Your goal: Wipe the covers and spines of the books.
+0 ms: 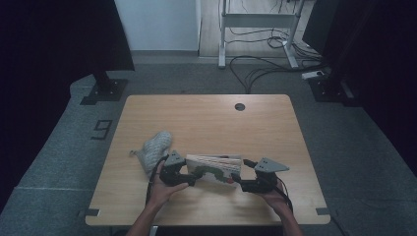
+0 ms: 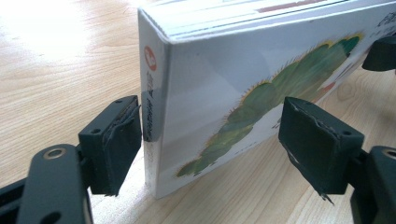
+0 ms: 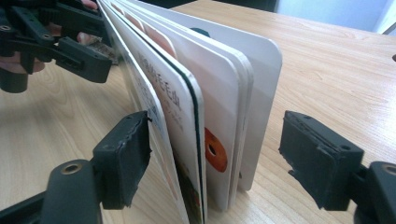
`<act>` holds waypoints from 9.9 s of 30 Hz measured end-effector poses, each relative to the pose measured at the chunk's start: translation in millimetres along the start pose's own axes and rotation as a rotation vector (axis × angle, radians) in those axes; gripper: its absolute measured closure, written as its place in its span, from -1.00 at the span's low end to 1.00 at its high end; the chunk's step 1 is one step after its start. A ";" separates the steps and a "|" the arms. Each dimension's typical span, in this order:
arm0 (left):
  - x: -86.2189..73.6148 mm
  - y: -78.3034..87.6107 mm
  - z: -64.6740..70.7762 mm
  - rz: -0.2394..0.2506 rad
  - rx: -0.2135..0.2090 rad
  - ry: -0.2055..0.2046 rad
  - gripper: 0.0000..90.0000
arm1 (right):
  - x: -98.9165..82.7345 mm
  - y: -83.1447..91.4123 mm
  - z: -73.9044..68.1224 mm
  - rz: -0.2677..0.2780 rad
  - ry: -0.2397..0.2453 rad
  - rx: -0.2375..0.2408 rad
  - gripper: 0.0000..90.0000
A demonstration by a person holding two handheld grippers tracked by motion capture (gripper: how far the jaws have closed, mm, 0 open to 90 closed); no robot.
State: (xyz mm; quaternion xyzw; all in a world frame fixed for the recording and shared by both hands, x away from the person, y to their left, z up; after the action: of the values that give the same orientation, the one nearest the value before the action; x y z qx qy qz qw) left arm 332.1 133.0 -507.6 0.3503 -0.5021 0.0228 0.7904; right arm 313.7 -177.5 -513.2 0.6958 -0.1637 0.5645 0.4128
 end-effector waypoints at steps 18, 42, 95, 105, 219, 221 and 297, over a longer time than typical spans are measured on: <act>-0.3 1.9 1.1 -0.003 -0.005 -0.002 -0.50 | 4.3 -10.3 -2.5 0.024 0.023 0.012 -0.42; -1.2 4.5 1.5 -0.018 0.013 0.002 -0.45 | 0.4 -7.3 2.0 0.050 0.034 -0.007 0.31; 5.6 8.0 -2.5 0.023 -0.004 0.053 -0.48 | -0.1 4.1 -13.2 0.085 0.106 0.102 0.69; 5.1 3.7 -1.7 0.017 -0.029 0.048 -0.49 | -1.2 7.2 -14.1 0.086 0.122 0.120 0.76; -18.2 59.0 -100.7 -0.065 0.328 0.307 -0.57 | -8.6 2.3 -14.7 0.088 0.095 0.112 0.74; -19.9 57.6 -103.2 -0.077 0.325 0.318 -0.58 | -8.6 2.3 -14.8 0.088 0.095 0.111 0.74; 11.3 72.8 -62.8 0.173 0.134 0.215 0.56 | -9.4 2.0 -14.1 0.091 0.089 0.114 0.74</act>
State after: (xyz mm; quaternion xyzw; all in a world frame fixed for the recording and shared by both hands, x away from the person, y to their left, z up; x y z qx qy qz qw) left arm 358.3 220.5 -475.6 0.3532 -0.4403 0.1614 0.8095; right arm 300.3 -170.3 -520.7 0.6842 -0.1442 0.6216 0.3532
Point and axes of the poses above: each handheld gripper's, and its own axes: y roughly backward along the jaws, x roughly out of its top, z roughly to its right, the point moved 1 cm from there along -y, roughly forward along the jaws, and after that the axes turned 8 degrees about -x, right-handed, at the moved point
